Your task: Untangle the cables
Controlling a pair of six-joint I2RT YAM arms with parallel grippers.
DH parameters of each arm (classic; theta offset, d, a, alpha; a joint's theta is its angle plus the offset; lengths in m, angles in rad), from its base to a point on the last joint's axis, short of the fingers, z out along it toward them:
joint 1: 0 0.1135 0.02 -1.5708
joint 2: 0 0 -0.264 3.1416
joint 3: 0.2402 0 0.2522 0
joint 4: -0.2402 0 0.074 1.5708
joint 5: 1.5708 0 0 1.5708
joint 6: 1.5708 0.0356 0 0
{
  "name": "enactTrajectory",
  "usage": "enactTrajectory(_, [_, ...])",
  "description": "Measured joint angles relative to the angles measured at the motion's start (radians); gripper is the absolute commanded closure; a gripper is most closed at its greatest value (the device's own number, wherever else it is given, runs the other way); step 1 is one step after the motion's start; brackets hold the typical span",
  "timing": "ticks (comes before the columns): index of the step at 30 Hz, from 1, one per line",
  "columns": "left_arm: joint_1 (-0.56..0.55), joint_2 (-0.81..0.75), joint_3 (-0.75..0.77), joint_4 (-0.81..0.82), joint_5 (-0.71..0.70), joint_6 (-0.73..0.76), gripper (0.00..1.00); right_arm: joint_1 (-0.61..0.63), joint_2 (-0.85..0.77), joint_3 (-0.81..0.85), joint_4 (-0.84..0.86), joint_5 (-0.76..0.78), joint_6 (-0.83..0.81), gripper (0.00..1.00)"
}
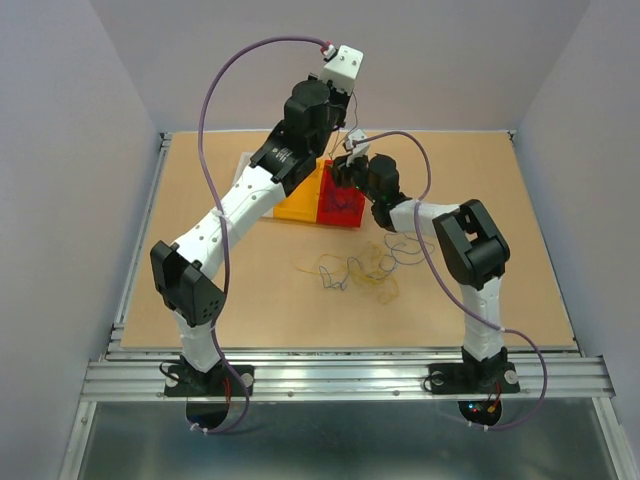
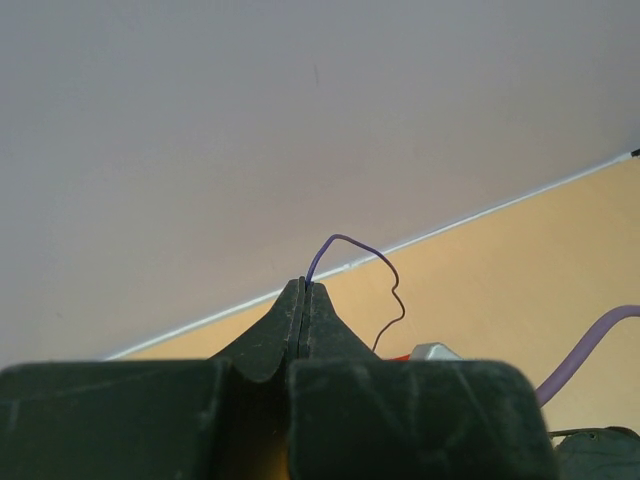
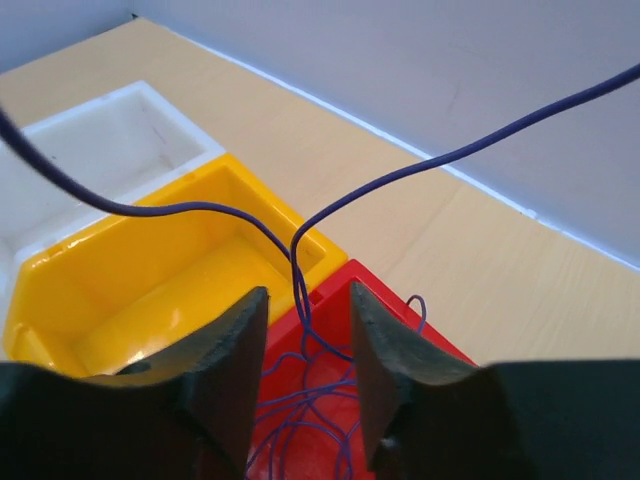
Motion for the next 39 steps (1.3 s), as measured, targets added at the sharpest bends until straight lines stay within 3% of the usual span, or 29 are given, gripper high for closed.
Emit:
enactTrajectory(1, [0.000,0.000,0.005,-0.001,0.000,-0.002,1.00,0.000,0.000,0.004,-0.001,-0.001,0.005,0.64])
enactTrajectory(4, [0.000,0.000,0.024,-0.008,0.004,-0.008,1.00,0.000,0.000,0.013,0.002,-0.009,0.009,1.00])
enactTrajectory(13, [0.000,0.000,0.042,-0.028,0.004,-0.011,1.00,0.000,-0.031,-0.010,0.000,-0.042,0.024,0.99])
enactTrajectory(26, [0.000,-0.026,0.057,-0.043,0.003,-0.025,1.00,0.000,-0.304,-0.164,0.041,-0.161,0.111,0.99])
enactTrajectory(39, [0.000,-0.039,0.058,-0.048,0.002,-0.032,1.00,-0.077,-0.279,-0.187,0.061,-0.274,0.246,0.99])
